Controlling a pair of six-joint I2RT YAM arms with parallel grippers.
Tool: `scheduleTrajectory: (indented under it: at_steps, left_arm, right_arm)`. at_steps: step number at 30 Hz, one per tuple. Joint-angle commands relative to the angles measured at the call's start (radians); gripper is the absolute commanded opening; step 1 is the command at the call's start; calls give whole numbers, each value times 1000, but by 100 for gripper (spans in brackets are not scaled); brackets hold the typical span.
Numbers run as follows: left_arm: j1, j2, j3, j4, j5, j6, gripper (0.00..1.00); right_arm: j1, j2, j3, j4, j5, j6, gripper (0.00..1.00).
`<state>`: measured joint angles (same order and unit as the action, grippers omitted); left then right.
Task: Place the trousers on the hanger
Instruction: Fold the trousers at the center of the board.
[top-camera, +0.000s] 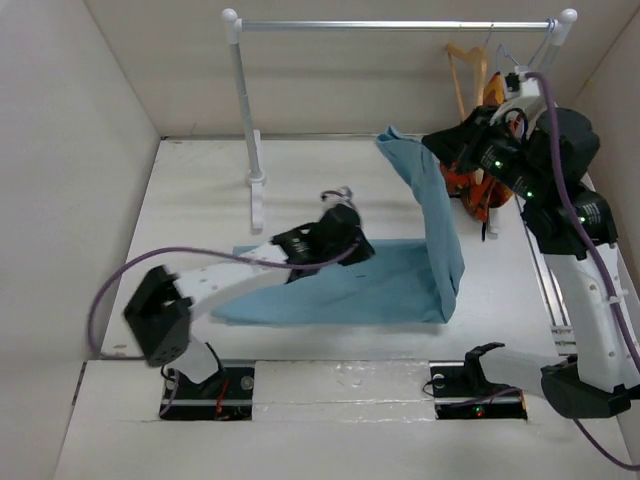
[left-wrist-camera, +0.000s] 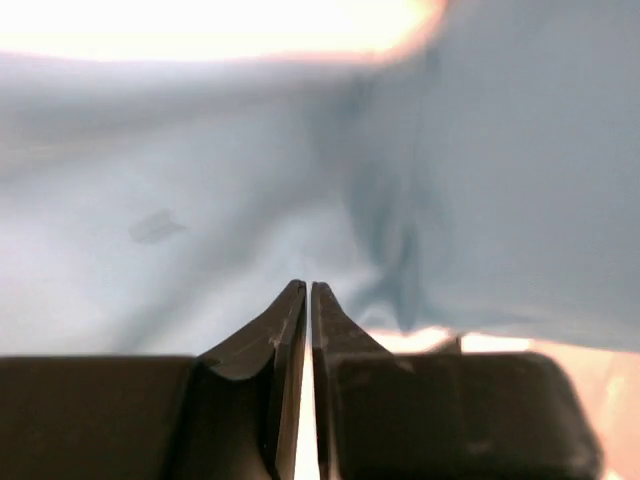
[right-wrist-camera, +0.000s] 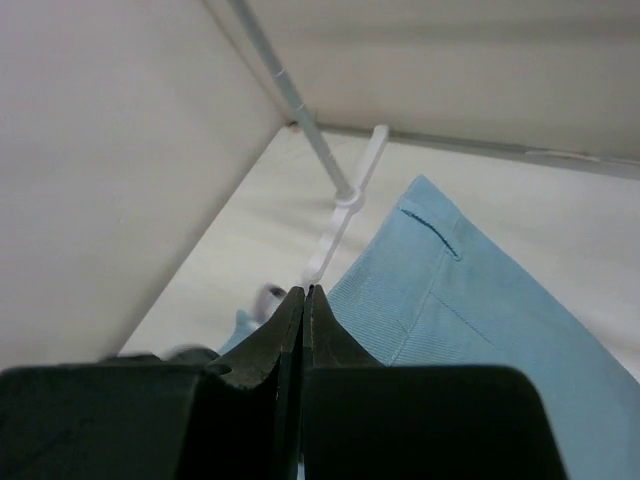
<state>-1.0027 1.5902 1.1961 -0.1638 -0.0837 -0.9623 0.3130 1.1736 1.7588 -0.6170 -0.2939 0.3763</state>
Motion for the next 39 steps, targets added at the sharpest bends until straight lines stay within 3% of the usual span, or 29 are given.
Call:
scheduleTrajectory:
  at_steps: [1, 3, 7, 10, 15, 16, 17, 18, 19, 21, 24, 29, 30, 31, 32, 36, 39]
  left_arm:
    - [150, -367, -210, -106, -183, 33, 4]
    - [270, -500, -288, -164, -162, 63, 5]
    - [665, -783, -273, -239, -81, 180, 11]
    - [856, -805, -170, -302, 11, 250, 12]
    - [903, -808, 0, -379, -48, 252, 12]
    - [903, -809, 26, -387, -65, 260, 12]
    - [903, -808, 55, -401, -85, 267, 13]
    - [903, -805, 119, -433, -140, 275, 16]
    - [903, -797, 152, -454, -166, 287, 18]
    - [903, -791, 206, -480, -209, 309, 24]
    - [903, -797, 131, -450, -144, 301, 32]
    - [903, -805, -188, -287, 79, 260, 34]
    - [903, -793, -287, -223, 193, 258, 37]
    - [882, -741, -331, -203, 215, 263, 38]
    - [862, -707, -363, -192, 222, 269, 42]
    - [777, -560, -429, -209, 168, 329, 53]
    - [750, -506, -472, -151, 223, 349, 53]
  right_arm:
    - [92, 18, 2, 149, 53, -10, 0]
    - [173, 46, 13, 177, 100, -8, 0]
    - [337, 151, 73, 209, 190, -5, 0]
    - [474, 271, 131, 246, 237, -7, 0]
    - [674, 490, 166, 360, 274, 18, 0]
    - [751, 520, 130, 396, 286, 19, 3]
    - [779, 552, 117, 430, 282, 24, 14]
    - [797, 592, 116, 450, 203, 32, 41]
    - [820, 674, 129, 442, 152, 45, 52]
    - [821, 725, 127, 398, 23, 64, 63]
    - [801, 677, 12, 402, -22, 53, 66]
    - [694, 369, -252, 375, 27, -37, 59]
    - [651, 326, -336, 323, 63, -57, 45]
    - [626, 286, -382, 300, 82, -68, 34]
    - [600, 246, -430, 277, 97, -82, 4]
    - [448, 31, -652, 188, 65, -97, 0]
    - [344, -110, -766, 104, 125, -106, 0]
